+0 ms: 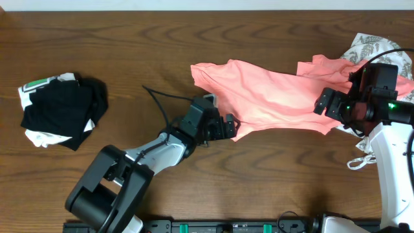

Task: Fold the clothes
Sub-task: 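Drag the pink shirt leftward with the right gripper toward the left gripper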

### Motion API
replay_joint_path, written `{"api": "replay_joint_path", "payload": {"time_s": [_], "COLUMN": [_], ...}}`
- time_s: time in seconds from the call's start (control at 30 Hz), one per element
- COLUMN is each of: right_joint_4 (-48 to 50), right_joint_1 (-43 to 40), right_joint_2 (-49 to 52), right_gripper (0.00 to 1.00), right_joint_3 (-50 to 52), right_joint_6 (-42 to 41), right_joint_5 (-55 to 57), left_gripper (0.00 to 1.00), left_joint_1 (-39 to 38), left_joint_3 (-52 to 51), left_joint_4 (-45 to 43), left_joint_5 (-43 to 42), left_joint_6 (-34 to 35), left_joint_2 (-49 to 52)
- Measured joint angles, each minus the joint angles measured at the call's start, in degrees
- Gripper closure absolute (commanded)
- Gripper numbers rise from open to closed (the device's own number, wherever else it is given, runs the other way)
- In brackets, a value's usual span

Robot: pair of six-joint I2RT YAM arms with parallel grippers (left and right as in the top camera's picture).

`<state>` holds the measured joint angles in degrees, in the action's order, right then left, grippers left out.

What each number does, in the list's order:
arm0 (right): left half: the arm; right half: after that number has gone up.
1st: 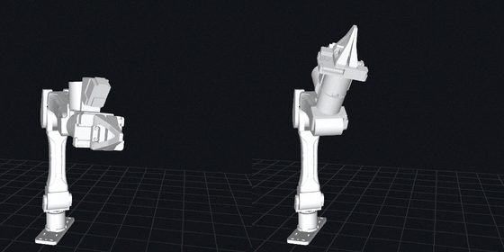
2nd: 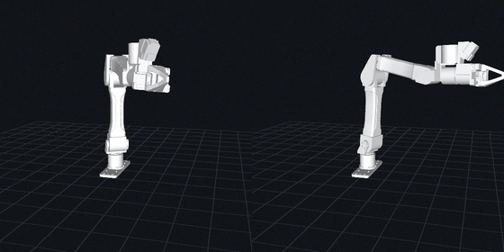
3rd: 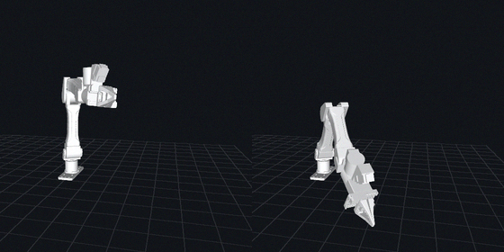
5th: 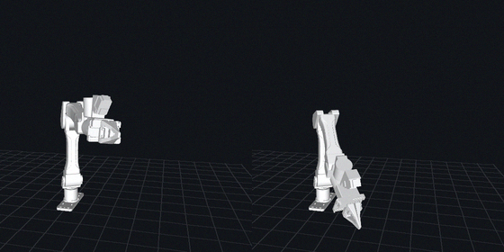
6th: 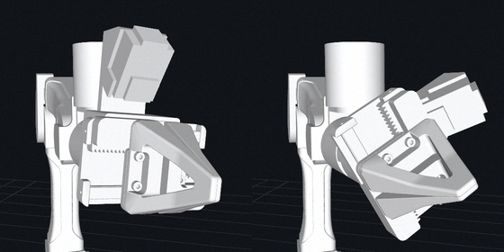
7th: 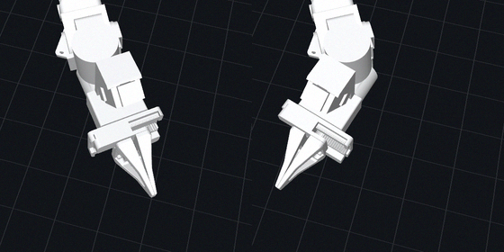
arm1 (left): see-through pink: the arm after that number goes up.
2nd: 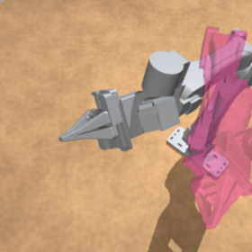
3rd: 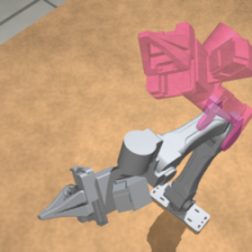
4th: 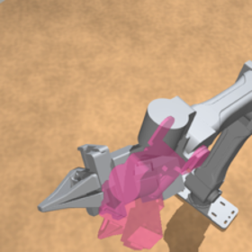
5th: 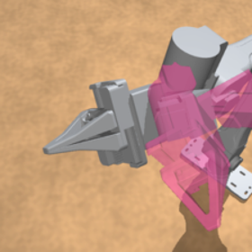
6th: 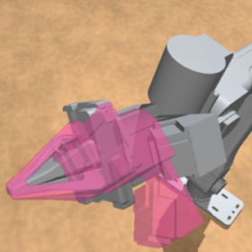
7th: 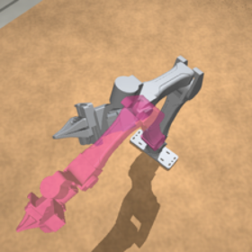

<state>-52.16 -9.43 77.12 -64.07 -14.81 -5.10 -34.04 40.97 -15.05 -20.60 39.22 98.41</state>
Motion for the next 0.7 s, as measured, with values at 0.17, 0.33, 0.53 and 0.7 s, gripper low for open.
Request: {"api": "replay_joint_path", "payload": {"time_s": [0.17, 0.33, 0.53, 0.7], "right_joint_4": [-0.5, -1.2, -1.6, -2.0], "right_joint_1": [0.0, 0.0, 0.0, 0.0], "right_joint_2": [0.0, 0.0, 0.0, 0.0], "right_gripper": [0.01, 0.01, 0.01, 0.01], "right_joint_3": [0.0, 0.0, 0.0, 0.0], "right_joint_6": [0.0, 0.0, 0.0, 0.0], "right_joint_5": [0.0, 0.0, 0.0, 0.0], "left_gripper": [0.04, 0.33, 0.59, 0.73], "left_joint_1": [-2.6, -4.1, -5.0, -5.1], "left_joint_3": [0.2, 0.3, 0.2, 0.1], "left_joint_4": [-1.9, -2.9, -2.2, -2.1], "left_joint_5": [0.0, 0.5, 2.9, 4.5], "left_joint_6": [0.9, 1.5, 1.9, 2.3], "left_joint_2": [0.9, 2.0, 2.9, 3.2]}}
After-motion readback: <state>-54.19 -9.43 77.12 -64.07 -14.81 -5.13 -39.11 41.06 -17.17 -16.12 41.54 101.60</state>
